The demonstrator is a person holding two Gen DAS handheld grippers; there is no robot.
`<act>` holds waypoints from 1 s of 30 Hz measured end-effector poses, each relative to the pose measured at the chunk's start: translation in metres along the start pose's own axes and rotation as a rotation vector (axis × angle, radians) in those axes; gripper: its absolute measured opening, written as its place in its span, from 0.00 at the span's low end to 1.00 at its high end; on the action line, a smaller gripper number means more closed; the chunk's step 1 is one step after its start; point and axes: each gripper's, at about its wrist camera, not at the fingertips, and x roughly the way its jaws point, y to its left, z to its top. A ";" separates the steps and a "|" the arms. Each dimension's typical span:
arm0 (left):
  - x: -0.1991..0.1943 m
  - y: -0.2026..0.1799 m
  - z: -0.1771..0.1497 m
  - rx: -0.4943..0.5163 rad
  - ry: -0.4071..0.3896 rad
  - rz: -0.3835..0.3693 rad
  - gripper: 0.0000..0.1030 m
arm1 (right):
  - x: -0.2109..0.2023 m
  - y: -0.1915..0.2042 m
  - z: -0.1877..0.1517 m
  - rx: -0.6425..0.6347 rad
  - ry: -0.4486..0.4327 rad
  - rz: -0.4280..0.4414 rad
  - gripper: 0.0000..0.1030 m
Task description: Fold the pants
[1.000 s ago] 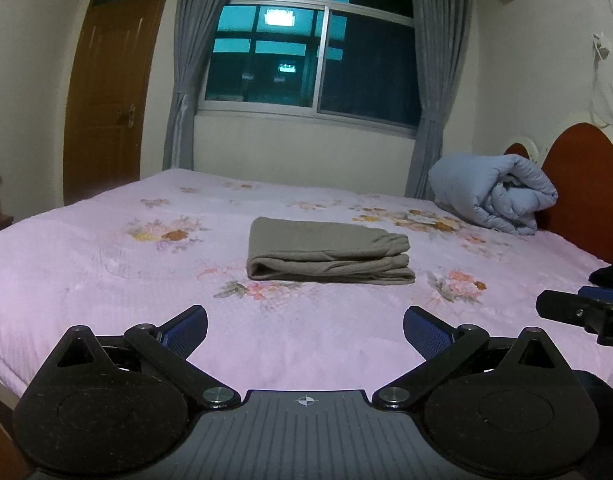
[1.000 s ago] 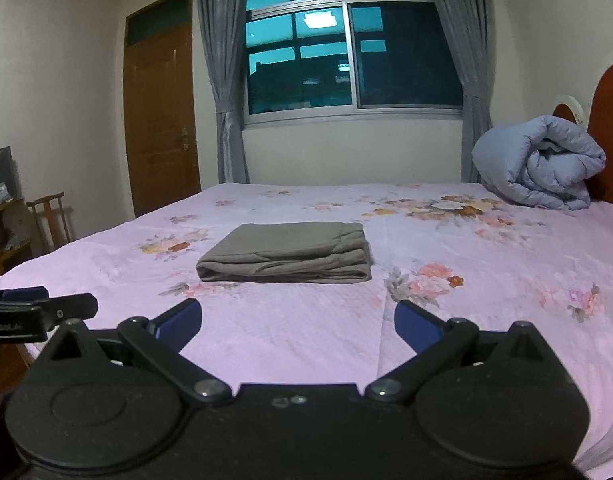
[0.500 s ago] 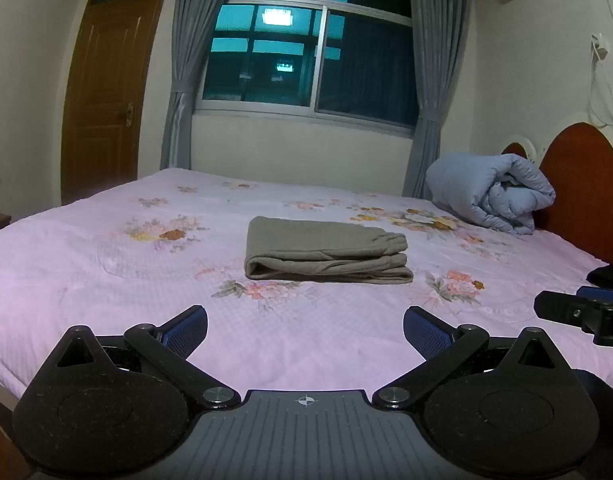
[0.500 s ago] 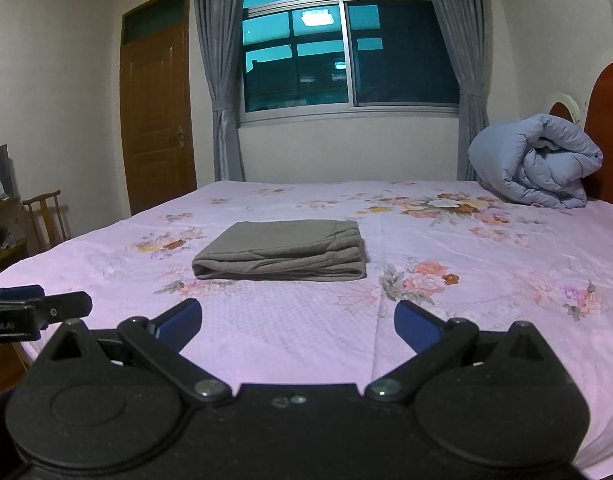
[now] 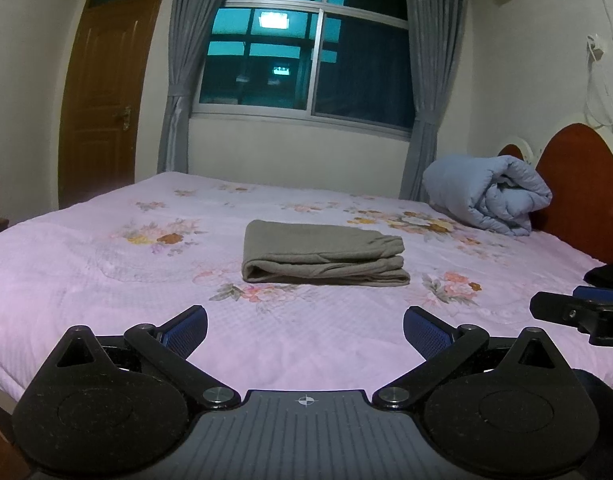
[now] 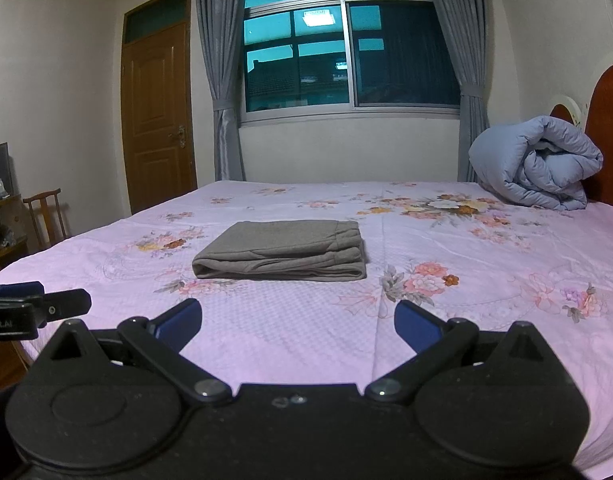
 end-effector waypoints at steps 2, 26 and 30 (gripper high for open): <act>0.000 0.001 0.000 -0.001 -0.001 -0.001 1.00 | 0.000 -0.001 0.000 0.002 -0.002 0.000 0.94; 0.000 0.002 0.000 0.001 -0.007 0.002 1.00 | 0.000 -0.002 0.000 0.000 -0.001 0.001 0.94; 0.000 0.002 0.000 0.001 -0.007 0.001 1.00 | 0.000 -0.002 0.000 -0.001 0.000 0.001 0.94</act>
